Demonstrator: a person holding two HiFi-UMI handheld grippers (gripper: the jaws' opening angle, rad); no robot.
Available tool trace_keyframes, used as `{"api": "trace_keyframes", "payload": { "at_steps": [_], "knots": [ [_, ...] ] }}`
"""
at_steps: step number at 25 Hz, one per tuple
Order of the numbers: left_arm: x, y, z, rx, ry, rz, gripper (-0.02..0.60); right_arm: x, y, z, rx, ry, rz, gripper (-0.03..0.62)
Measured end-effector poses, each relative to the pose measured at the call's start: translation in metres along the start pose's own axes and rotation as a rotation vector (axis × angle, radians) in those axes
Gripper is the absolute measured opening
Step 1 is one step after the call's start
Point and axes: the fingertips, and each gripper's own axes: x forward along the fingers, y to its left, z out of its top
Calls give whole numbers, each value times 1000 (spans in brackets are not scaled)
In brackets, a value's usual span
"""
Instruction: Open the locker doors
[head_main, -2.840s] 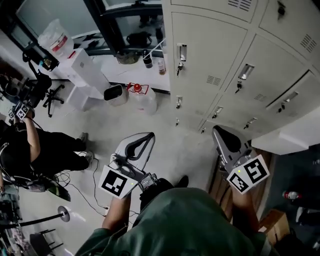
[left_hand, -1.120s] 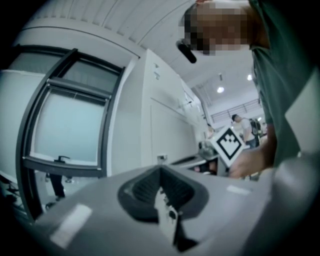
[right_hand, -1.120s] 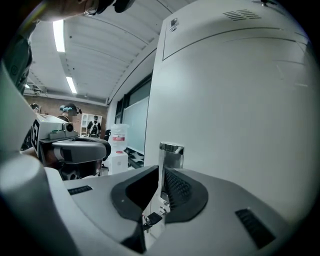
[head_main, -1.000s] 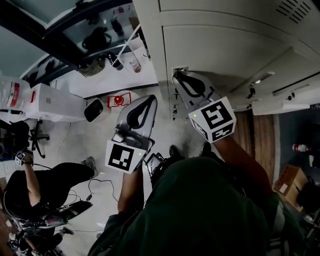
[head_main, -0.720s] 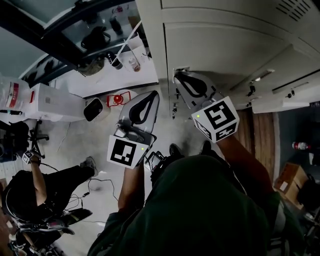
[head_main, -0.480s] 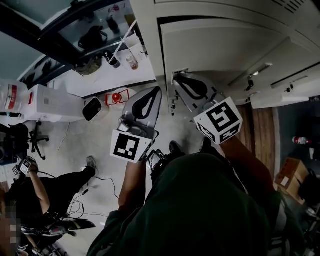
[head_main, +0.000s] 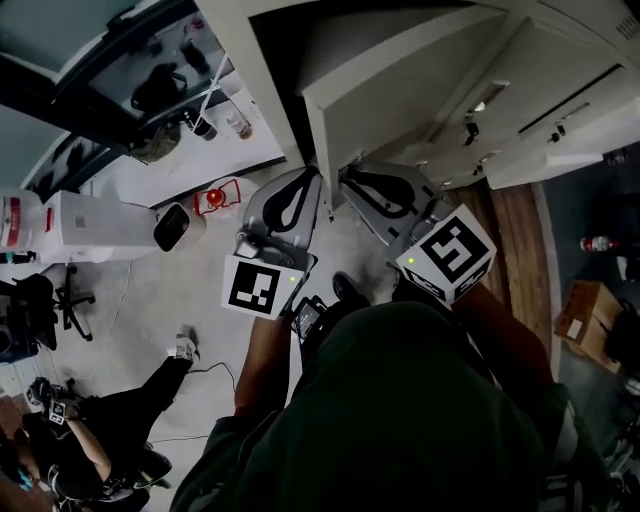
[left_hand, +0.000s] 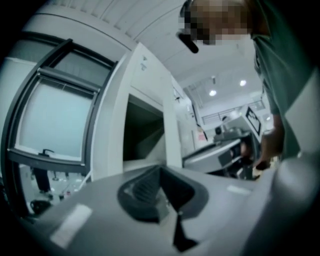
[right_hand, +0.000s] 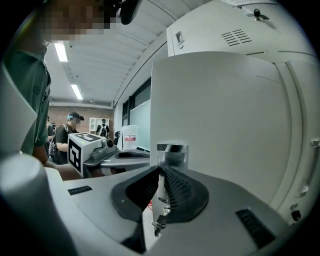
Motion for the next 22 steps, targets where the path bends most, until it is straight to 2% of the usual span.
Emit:
{"api": "trace_keyframes", "payload": {
  "at_steps": [5,7,9,12,19,22],
  "knots": [
    [8,-40,-5,40,-2,-22,-12,-39,-1,-16,4,3,29,6],
    [17,-61,-11,69,27,-34,-12,-59,-9,-25,14,3,36,6],
    [25,-83,-17,66,68,-40,-12,-82,-16,-33,31,-2,36,6],
    [30,-108,-10,42,65,-22,-12,-108,-19,-35,62,-29,50,8],
    [33,-183,9,105,112,3,-12,-181,-15,-44,105,-69,78,6],
    [51,-209,7,77,108,23,-12,-207,-28,-52,102,-83,89,5]
  ]
}}
